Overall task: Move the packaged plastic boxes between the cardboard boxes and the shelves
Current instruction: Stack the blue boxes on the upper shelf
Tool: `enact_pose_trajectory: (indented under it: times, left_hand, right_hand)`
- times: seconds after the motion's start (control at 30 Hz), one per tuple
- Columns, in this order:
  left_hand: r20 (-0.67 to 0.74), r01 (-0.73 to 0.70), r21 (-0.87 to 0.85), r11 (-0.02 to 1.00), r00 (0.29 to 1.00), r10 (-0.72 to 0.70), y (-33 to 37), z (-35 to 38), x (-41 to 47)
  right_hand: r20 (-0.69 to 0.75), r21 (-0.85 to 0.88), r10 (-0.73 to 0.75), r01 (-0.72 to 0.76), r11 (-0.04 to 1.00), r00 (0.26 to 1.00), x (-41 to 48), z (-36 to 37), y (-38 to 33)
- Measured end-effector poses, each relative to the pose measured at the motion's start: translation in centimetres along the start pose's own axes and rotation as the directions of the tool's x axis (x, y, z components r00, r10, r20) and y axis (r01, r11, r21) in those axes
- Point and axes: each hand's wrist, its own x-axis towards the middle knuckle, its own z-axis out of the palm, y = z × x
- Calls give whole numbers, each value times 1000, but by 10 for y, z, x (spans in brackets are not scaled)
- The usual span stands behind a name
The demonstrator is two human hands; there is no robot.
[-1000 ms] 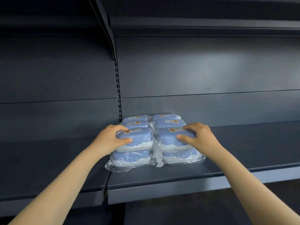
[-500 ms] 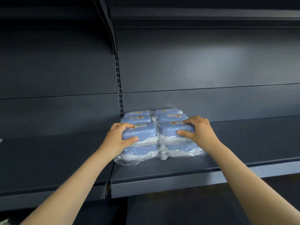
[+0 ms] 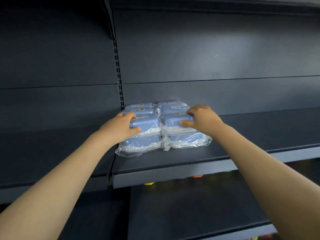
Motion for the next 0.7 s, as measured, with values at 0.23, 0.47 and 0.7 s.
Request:
enact_pose_trajectory:
  times: [0.23,0.47,0.7]
  left_hand:
    - [-58,52,99,994,997,-46,25,-5,-9]
    - [-144,-22,39,999,989,28,68,-10,-67]
    - [-105,-3,56,998,994,9,144,30,-171]
  right_hand:
    - [-63,88,-85,90,992,994,-17,-13,-3]
    - [-94,62,-180,186,981,979,-74,-32,28]
    - [147,-53,-309,319,946,940,-174,-30,80]
